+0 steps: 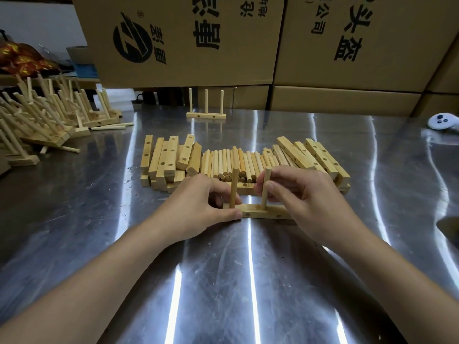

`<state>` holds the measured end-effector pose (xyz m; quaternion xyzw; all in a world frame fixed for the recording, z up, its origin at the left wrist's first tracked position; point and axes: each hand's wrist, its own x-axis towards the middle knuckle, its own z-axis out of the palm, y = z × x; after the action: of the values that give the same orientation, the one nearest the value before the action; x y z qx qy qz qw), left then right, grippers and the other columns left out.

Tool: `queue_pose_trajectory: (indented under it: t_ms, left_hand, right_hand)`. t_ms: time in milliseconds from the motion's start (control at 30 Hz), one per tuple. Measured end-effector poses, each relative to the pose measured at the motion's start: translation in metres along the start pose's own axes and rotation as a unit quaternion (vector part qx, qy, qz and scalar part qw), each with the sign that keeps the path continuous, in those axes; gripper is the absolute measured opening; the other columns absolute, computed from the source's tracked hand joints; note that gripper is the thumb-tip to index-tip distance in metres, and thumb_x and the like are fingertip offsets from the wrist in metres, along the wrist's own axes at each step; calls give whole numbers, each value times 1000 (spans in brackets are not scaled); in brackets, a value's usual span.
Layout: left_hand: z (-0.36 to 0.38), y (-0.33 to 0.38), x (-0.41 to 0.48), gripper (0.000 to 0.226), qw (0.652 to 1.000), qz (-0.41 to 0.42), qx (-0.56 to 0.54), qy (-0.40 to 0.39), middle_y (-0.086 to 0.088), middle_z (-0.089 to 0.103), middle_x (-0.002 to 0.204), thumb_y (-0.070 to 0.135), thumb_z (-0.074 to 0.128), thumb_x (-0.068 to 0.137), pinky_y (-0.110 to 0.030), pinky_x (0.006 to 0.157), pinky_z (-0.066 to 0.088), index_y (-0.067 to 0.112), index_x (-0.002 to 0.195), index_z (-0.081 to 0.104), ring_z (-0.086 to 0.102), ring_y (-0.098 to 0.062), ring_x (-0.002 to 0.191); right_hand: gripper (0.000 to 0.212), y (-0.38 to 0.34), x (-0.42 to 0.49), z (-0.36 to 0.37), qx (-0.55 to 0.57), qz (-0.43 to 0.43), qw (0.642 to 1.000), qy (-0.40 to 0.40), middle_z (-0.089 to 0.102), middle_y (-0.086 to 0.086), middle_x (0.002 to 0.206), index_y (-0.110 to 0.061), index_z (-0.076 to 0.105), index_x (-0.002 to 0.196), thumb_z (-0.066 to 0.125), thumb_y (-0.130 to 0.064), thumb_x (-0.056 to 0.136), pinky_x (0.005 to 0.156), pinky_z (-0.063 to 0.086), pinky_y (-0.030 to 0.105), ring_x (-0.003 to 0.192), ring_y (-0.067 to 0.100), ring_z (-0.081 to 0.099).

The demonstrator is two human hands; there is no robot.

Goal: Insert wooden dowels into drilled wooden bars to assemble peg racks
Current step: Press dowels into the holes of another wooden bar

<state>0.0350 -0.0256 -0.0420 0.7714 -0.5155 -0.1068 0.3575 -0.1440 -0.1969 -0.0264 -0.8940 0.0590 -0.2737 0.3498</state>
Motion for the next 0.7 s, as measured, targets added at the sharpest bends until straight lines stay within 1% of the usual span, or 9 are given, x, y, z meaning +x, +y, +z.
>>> queue_pose_trajectory:
  t_ms: [133, 233, 300, 367, 400, 467, 567, 633, 700]
  left_hand:
    - [0, 1, 0, 14, 1000, -2, 3, 1, 10, 68, 78, 48, 88, 82, -38, 72, 56, 42, 92, 81, 63, -8, 77]
    - [-1, 1, 0, 15, 1000, -1, 12, -2, 10, 69, 80, 50, 87, 82, -39, 73, 57, 43, 94, 81, 63, -9, 79]
    - [-1, 1, 1, 16, 1000, 0, 18, -6, 8, 69, 82, 50, 86, 83, -40, 74, 56, 43, 95, 81, 63, -9, 80]
    - [-2, 1, 1, 16, 1000, 0, 18, -8, 7, 70, 82, 50, 86, 83, -41, 75, 56, 42, 96, 81, 63, -10, 80]
    - [-2, 2, 1, 16, 1000, 0, 18, -9, 7, 70, 82, 49, 86, 83, -40, 75, 56, 42, 96, 81, 63, -10, 80]
    - [-2, 2, 1, 15, 1000, 0, 17, -11, 7, 69, 82, 48, 87, 83, -39, 74, 55, 41, 95, 81, 63, -10, 80]
    - [-2, 2, 2, 15, 1000, -1, 19, -9, 8, 69, 82, 48, 87, 82, -36, 72, 54, 42, 95, 81, 63, -10, 80]
    - [-2, 1, 2, 15, 1000, -2, 15, -7, 9, 69, 81, 48, 87, 82, -32, 70, 52, 43, 95, 81, 63, -8, 80]
    - [-1, 1, 1, 15, 1000, -1, 11, -5, 9, 69, 80, 49, 87, 82, -29, 69, 51, 43, 94, 81, 63, -7, 79]
  right_hand:
    - [18, -2, -2, 1, 17, 20, 1000, 1, 78, -12, 102, -23, 77, 105, 62, -13, 107, 88, 63, 41, 104, 13, 75]
    - [17, -2, -4, 5, 33, 35, 999, 17, 79, -16, 107, -23, 77, 118, 67, -18, 104, 93, 63, 39, 109, 5, 73]
    - [29, -3, -5, 10, 56, 55, 997, 20, 78, -16, 113, -26, 74, 128, 75, -27, 98, 97, 61, 38, 112, 1, 72]
    - [37, -5, -3, 13, 109, 70, 991, 36, 79, -12, 114, -24, 73, 130, 80, -26, 93, 99, 61, 37, 111, 3, 73]
    - [36, -5, -2, 14, 132, 72, 987, 50, 80, -10, 111, -21, 75, 128, 80, -21, 93, 98, 62, 36, 108, 4, 75]
    - [27, -5, 0, 16, 145, 69, 985, 70, 82, -8, 105, -18, 79, 119, 80, -14, 92, 96, 62, 35, 103, 7, 77]
    - [15, -2, 1, 16, 138, 73, 985, 75, 82, -5, 95, -17, 82, 105, 82, -13, 90, 91, 64, 40, 96, 12, 79]
    - [12, -2, 0, 15, 145, 85, 982, 85, 82, -3, 91, -17, 83, 101, 83, -14, 89, 88, 66, 46, 92, 15, 80]
    - [11, -2, -2, 16, 141, 91, 981, 98, 82, -4, 89, -19, 83, 99, 85, -16, 88, 84, 66, 48, 90, 16, 80]
